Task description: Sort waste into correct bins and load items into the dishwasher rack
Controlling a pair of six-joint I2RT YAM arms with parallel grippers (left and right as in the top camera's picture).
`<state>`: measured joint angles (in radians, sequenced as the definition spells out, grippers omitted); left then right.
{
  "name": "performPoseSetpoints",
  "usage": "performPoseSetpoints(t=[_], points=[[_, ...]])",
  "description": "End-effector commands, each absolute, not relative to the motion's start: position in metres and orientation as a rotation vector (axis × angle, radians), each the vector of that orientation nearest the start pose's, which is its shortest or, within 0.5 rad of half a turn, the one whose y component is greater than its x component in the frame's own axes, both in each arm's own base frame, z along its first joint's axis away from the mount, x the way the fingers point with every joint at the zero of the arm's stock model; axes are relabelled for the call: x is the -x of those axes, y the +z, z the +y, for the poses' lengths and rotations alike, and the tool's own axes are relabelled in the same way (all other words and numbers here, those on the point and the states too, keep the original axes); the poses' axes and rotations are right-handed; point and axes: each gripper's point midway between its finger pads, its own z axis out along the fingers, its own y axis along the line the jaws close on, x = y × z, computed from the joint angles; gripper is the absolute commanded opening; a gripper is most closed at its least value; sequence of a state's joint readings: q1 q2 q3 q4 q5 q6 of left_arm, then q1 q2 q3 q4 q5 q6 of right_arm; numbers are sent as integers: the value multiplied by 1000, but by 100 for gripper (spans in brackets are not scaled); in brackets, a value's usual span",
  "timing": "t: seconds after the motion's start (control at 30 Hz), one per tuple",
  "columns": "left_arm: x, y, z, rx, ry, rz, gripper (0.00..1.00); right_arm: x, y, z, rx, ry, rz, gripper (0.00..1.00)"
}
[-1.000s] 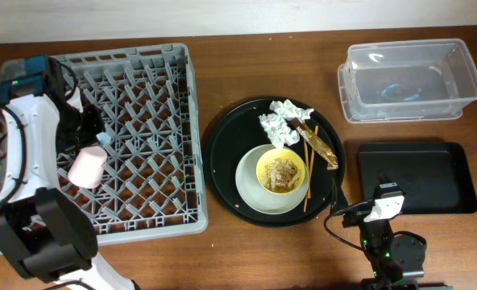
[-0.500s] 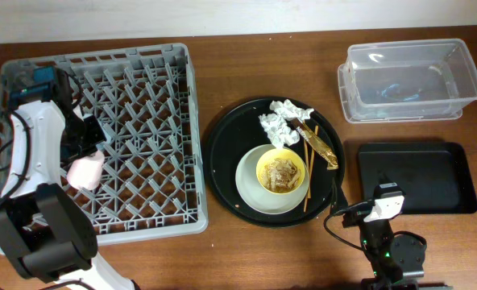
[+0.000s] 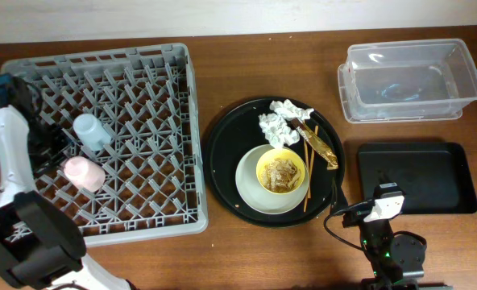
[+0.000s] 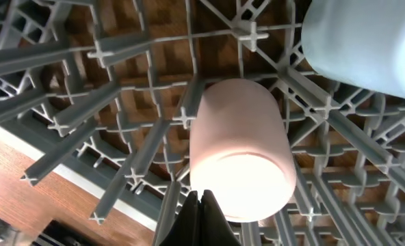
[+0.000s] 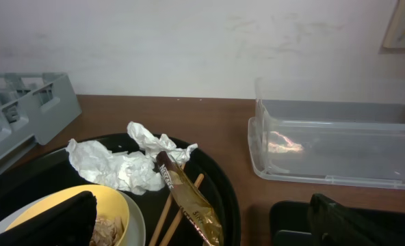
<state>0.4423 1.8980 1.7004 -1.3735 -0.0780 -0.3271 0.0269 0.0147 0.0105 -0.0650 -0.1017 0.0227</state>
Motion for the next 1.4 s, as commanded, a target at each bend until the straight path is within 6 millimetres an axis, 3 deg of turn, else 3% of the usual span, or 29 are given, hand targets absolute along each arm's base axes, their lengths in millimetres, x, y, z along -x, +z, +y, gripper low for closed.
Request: performPoseSetpoints(t=[0.0,0.17,0.27,0.37,0.43,0.53,0.57,0.63,0.7,0.77,0.9,1.07,1.2,1.37], points=[[-327,140,151,1149,-80,2885,0,-245,157,24,79,118,1642,99],[-354,185,106,833,-444,2784,0,-245,157,24,79,118,1642,99],[-368,232,59,538,-636,2659,0,-245,157,24,79,118,1642,99],[-372,265,12,284,-717,2581,0,-245,157,24,79,118,1643,99],[-372,273,-21,153,-733,2572,17,-245,157,24,79,118,1642,99],[-372,274,-72,-39,-772,2579,67,-245,157,24,79,118,1642,99],[-372,273,-88,-102,-778,2577,78,-245,157,24,79,118,1642,99],[-374,273,-130,-260,-787,2555,86,-245,157,24,79,118,1642,99],[-374,268,-164,-373,-783,2541,86,-245,157,24,79,118,1642,99],[-379,250,-196,-399,-706,2573,86,-245,157,24,79,118,1642,99],[-387,201,-218,-187,-440,2708,84,-245,157,24,79,118,1642,99],[-385,143,-265,-179,-435,2811,82,-245,157,24,79,118,1642,99],[-386,103,-277,-121,-413,2885,78,-245,157,24,79,118,1642,99],[-390,79,-279,-106,-395,2916,78,-245,157,24,79,118,1642,99]])
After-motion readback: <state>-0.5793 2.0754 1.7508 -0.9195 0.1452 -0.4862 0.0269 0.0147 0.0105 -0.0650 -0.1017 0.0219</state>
